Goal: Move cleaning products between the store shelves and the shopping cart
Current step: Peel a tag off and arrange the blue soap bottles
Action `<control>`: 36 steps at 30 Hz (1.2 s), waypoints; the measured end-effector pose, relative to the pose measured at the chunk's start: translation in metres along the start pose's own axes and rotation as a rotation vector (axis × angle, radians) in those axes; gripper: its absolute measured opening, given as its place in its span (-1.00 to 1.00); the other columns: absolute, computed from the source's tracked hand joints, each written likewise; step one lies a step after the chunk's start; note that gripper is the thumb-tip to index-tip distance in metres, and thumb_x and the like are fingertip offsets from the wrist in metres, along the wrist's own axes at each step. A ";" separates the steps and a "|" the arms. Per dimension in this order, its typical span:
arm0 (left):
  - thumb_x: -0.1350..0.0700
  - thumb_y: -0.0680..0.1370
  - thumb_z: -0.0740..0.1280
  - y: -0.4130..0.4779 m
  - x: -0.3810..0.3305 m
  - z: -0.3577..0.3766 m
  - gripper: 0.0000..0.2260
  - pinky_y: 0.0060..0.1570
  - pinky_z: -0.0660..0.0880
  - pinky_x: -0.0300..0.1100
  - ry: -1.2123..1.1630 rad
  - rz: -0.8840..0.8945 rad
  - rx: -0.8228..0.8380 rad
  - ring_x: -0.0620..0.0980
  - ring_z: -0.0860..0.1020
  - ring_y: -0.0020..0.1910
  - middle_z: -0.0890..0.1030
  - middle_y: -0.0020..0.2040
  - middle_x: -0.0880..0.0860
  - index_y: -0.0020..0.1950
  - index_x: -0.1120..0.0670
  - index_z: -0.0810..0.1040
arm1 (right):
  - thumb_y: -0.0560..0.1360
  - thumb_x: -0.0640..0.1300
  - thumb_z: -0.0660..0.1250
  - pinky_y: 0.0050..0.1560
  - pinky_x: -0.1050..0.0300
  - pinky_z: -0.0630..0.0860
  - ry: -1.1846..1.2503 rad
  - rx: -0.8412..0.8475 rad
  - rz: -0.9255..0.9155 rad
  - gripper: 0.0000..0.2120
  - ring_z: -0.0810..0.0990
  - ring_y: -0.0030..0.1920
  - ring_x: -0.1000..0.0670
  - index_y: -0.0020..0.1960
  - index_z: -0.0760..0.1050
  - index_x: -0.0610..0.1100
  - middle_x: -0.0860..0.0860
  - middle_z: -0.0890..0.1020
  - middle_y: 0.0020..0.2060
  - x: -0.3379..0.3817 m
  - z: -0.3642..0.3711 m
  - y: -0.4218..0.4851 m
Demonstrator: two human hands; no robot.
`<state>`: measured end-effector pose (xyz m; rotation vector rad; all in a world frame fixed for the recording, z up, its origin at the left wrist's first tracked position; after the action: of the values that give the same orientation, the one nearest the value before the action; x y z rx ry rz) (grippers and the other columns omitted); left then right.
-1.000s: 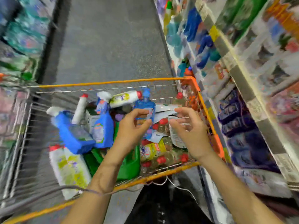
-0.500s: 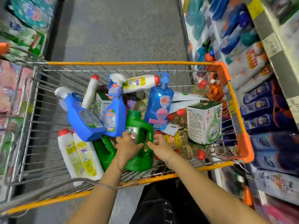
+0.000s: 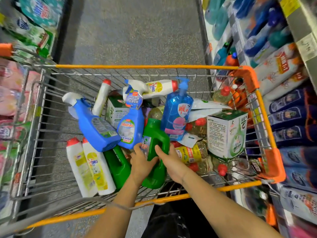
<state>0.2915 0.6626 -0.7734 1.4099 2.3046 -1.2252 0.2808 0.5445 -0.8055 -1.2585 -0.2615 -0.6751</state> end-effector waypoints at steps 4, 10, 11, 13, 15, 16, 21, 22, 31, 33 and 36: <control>0.00 0.28 0.59 0.001 -0.001 -0.004 -0.22 0.22 0.41 0.05 -0.031 0.018 0.060 0.21 0.47 0.22 0.48 0.23 0.24 0.32 0.20 0.26 | 0.55 -0.01 0.36 0.23 -0.14 0.54 0.072 -0.041 -0.056 -0.62 0.58 0.23 -0.05 0.35 0.41 0.08 0.00 0.61 0.21 -0.001 0.002 0.000; -0.05 0.38 0.54 -0.002 -0.011 -0.002 -0.35 -0.02 0.42 -0.39 -0.197 0.007 0.147 -0.09 0.52 0.05 0.52 0.13 0.01 0.31 0.14 0.30 | 0.56 -0.11 0.35 -0.09 0.02 0.65 0.076 -0.092 -0.151 -0.75 0.68 -0.03 -0.02 0.24 0.51 -0.08 -0.05 0.68 0.01 0.027 -0.015 -0.022; -0.01 0.47 0.46 -0.005 -0.015 0.000 -0.49 -0.08 0.42 -0.44 -0.265 -0.008 0.194 -0.14 0.52 0.01 0.54 0.13 -0.02 0.29 0.11 0.31 | 0.57 -0.15 0.34 -0.22 0.12 0.62 0.087 -0.079 -0.158 -0.79 0.68 -0.15 0.04 0.20 0.52 -0.12 -0.02 0.69 -0.11 0.033 -0.019 -0.028; -0.12 0.54 0.33 -0.008 -0.020 0.001 -0.58 -0.01 0.46 -0.35 -0.396 -0.062 0.285 -0.13 0.56 0.05 0.59 0.15 -0.02 0.28 0.09 0.41 | 0.58 -0.19 0.32 -0.42 0.24 0.49 0.121 -0.047 -0.158 -0.88 0.56 -0.42 0.11 0.10 0.51 -0.17 0.05 0.61 -0.40 0.046 -0.026 -0.042; -0.30 0.42 0.36 -0.010 -0.025 -0.003 -0.46 0.12 0.50 -0.17 -0.508 -0.103 0.345 -0.06 0.61 0.10 0.65 0.14 0.01 0.23 0.05 0.54 | 0.58 -0.19 0.31 -0.48 0.24 0.38 0.135 -0.008 -0.142 -0.92 0.40 -0.52 0.08 0.04 0.47 -0.18 0.03 0.45 -0.52 0.057 -0.033 -0.055; -0.33 0.36 0.41 -0.011 -0.029 -0.005 -0.41 0.15 0.51 -0.10 -0.561 -0.124 0.387 -0.01 0.63 0.09 0.67 0.11 0.05 0.21 0.05 0.57 | 0.57 -0.17 0.31 -0.46 0.22 0.35 0.138 0.016 -0.137 -0.93 0.37 -0.52 0.07 0.02 0.46 -0.16 0.01 0.42 -0.51 0.062 -0.035 -0.062; -0.18 0.48 0.28 -0.031 -0.062 -0.016 -0.61 0.10 0.54 -0.06 -0.711 -0.112 0.525 0.03 0.65 0.07 0.69 0.06 0.07 0.17 0.03 0.58 | 0.49 -0.02 0.33 -0.37 0.15 0.35 0.093 0.133 -0.178 -0.81 0.35 -0.45 0.00 -0.11 0.40 -0.13 -0.04 0.42 -0.47 0.096 -0.042 -0.101; -0.18 0.48 0.26 -0.036 -0.068 -0.018 -0.61 0.14 0.53 -0.05 -0.716 -0.082 0.519 0.03 0.64 0.10 0.68 0.09 0.07 0.18 0.02 0.58 | 0.48 0.00 0.32 -0.37 0.15 0.35 0.071 0.146 -0.199 -0.78 0.35 -0.45 -0.01 -0.12 0.38 -0.14 -0.03 0.42 -0.48 0.105 -0.042 -0.110; -0.45 0.30 0.34 -0.081 -0.145 -0.039 -0.44 0.17 0.53 0.04 -0.632 0.180 0.324 -0.03 0.67 0.02 0.71 -0.01 -0.02 0.08 -0.08 0.64 | 0.57 -0.02 0.24 -0.46 0.17 0.44 0.018 -0.117 -0.544 -0.79 0.45 -0.50 0.05 0.19 0.38 -0.02 0.06 0.52 -0.47 0.159 -0.064 -0.176; -0.44 0.26 0.34 -0.085 -0.159 -0.041 -0.43 0.18 0.52 0.09 -0.619 0.215 0.330 0.00 0.67 0.02 0.71 -0.01 0.00 0.06 -0.08 0.65 | 0.55 0.02 0.24 -0.45 0.15 0.42 0.043 -0.138 -0.577 -0.78 0.41 -0.47 0.03 0.17 0.38 0.02 0.02 0.47 -0.44 0.164 -0.070 -0.185; -0.42 0.30 0.34 -0.092 -0.177 -0.040 -0.45 0.15 0.54 0.05 -0.552 0.287 0.340 -0.02 0.67 -0.01 0.71 -0.04 -0.02 0.05 -0.05 0.64 | 0.50 0.06 0.27 -0.46 0.15 0.41 0.134 -0.119 -0.637 -0.74 0.37 -0.48 0.01 0.14 0.41 0.00 -0.03 0.43 -0.40 0.168 -0.077 -0.202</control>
<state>0.3230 0.5548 -0.6032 1.2286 1.5282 -1.6981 0.2774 0.3886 -0.5800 -1.2370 -0.5262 -1.3314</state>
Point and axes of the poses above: each hand's wrist, its own y-axis towards the middle knuckle, its own z-axis out of the palm, x = y × z, the point moved 5 cm from there along y, towards the middle knuckle
